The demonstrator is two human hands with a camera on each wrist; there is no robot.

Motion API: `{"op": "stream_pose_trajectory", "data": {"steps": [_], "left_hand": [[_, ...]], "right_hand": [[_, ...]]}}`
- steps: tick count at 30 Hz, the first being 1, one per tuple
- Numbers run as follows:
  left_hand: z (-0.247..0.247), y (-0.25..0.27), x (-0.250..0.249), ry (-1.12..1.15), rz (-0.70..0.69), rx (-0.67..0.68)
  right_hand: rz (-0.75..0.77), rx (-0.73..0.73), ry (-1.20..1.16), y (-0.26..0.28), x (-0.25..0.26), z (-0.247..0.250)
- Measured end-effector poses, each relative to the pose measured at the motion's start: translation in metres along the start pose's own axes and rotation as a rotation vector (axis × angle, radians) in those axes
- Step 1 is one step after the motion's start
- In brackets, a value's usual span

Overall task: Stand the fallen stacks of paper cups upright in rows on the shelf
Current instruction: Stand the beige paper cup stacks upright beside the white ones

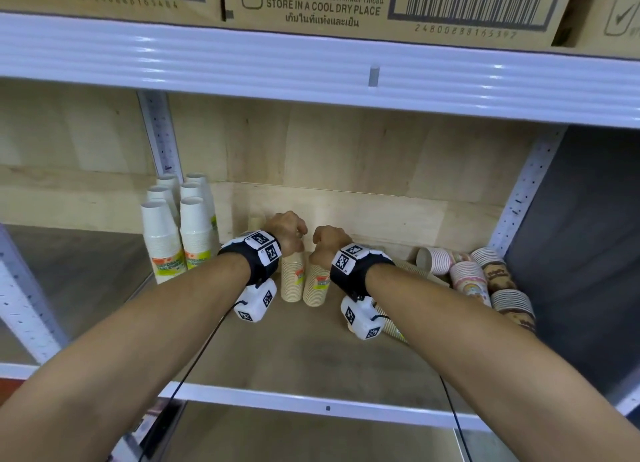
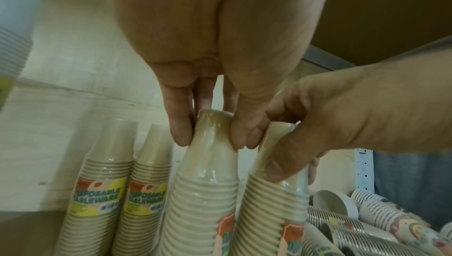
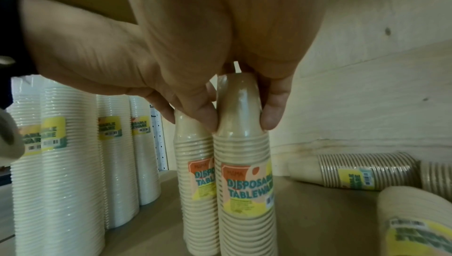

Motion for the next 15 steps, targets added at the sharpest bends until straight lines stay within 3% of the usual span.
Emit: {"op": "stream_pose_trajectory", "data": {"steps": [10, 15], "left_hand": [[-0.017, 0.006, 0.004, 0.010, -0.032, 0.043], [-0.015, 0.002, 0.010, 0.061, 0.020, 0.058]], "right_hand": [[0.032, 0.074, -0.010, 0.003, 0.000, -0.007], [0.016, 0.081, -0.045, 0.000, -0.004, 0.005]]}}
Point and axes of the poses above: each hand's wrist, its own y-axis away from the middle knuckle, its own z-axis out of the back of the hand, x = y × z, the point moved 5 cm from there along -y, towards the middle knuckle, and after that the axes turned 11 degrees about -x, right-handed, at the moved point
